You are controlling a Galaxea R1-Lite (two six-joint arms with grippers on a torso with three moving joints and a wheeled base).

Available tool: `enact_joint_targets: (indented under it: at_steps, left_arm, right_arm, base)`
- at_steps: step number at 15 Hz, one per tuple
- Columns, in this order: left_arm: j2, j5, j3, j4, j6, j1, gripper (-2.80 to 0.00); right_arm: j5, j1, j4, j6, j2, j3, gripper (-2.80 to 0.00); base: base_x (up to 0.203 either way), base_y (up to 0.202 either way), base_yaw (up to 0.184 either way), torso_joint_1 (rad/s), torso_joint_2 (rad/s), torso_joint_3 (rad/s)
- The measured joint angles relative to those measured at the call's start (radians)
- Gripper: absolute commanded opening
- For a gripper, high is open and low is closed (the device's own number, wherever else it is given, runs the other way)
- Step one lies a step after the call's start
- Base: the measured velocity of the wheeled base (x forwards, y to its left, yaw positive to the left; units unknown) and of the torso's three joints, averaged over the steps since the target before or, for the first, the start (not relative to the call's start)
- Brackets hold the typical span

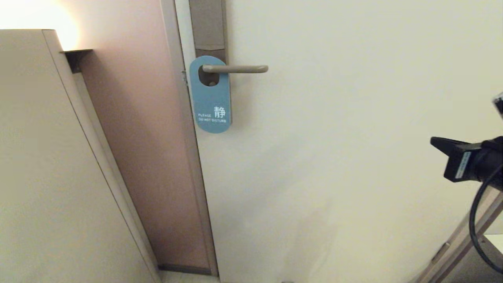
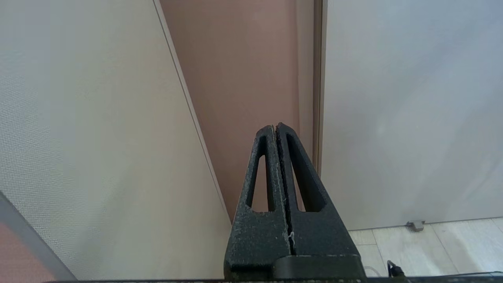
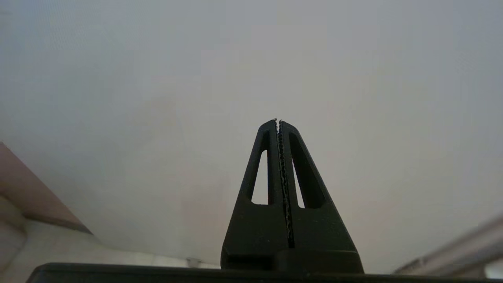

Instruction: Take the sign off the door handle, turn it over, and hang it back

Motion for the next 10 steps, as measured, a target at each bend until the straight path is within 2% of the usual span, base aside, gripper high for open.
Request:
enact_joint_targets:
  at_steps: [4, 7, 10]
  left_arm:
    - [0.0, 0.0, 0.0, 0.0, 0.0, 0.0, -2.8]
    - [0.0, 0.0, 0.0, 0.0, 0.001, 0.0, -2.8]
    - [0.0, 0.0, 0.0, 0.0, 0.0, 0.0, -2.8]
  right_arm:
    - [-0.006, -0.019, 0.0, 0.048, -0.223, 0.201, -2.8]
    - [-0.003, -0.033, 0.0, 0.054, -0.367, 0.358, -2.8]
    - [0.011, -0.08, 0.0, 0.055, -0.489, 0.485, -2.8]
  base:
    - [0.0, 0.0, 0.0, 0.0, 0.0, 0.0]
    - [0.0, 0.0, 0.0, 0.0, 0.0, 0.0]
    - [0.0, 0.0, 0.0, 0.0, 0.0, 0.0]
